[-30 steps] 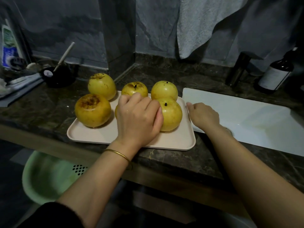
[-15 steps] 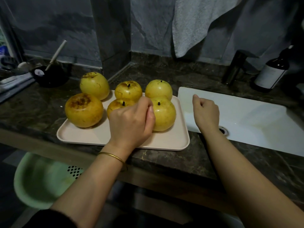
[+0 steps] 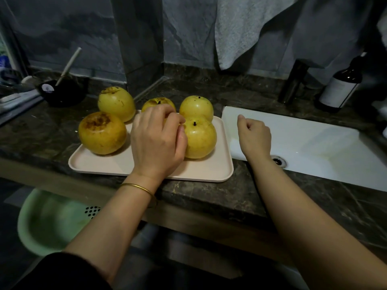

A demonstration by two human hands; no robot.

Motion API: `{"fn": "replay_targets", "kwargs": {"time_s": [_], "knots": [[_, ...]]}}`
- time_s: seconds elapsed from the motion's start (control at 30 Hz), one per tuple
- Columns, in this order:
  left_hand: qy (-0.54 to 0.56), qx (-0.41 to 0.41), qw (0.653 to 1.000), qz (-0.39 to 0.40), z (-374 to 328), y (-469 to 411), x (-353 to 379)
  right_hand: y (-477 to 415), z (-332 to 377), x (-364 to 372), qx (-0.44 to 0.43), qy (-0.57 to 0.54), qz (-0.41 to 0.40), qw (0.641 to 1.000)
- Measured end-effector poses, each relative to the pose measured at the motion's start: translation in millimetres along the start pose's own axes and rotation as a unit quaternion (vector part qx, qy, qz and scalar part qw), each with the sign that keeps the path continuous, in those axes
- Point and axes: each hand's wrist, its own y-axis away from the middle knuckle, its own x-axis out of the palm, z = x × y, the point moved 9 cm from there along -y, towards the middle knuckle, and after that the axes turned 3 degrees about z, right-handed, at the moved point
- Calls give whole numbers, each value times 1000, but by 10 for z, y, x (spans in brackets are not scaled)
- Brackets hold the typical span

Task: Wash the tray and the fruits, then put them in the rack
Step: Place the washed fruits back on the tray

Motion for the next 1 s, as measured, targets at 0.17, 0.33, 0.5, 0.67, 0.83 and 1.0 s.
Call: {"fn": "replay_targets", "kwargs": {"time_s": [0.17, 0.33, 0.5, 0.67, 0.83, 1.0], "knots": [[-3, -6, 1000, 5, 9, -3, 7, -3, 2, 27, -14, -1, 3, 1000], [-6, -10, 1000, 11, 12, -1, 28, -23, -10, 53, -16, -4, 5, 1000], [-11, -9, 1000, 5, 15, 0, 31, -39, -54, 63, -9, -14, 4, 1000], [-4, -12, 1000, 11, 4, -14, 55, -37, -40, 59, -6, -13, 7, 1000], [20, -32, 999, 13, -54, -111, 28, -90, 19, -16, -15, -47, 3, 999], [56, -5, 998, -7, -496, -479, 92, -371, 186, -255, -39, -58, 49, 996]]}}
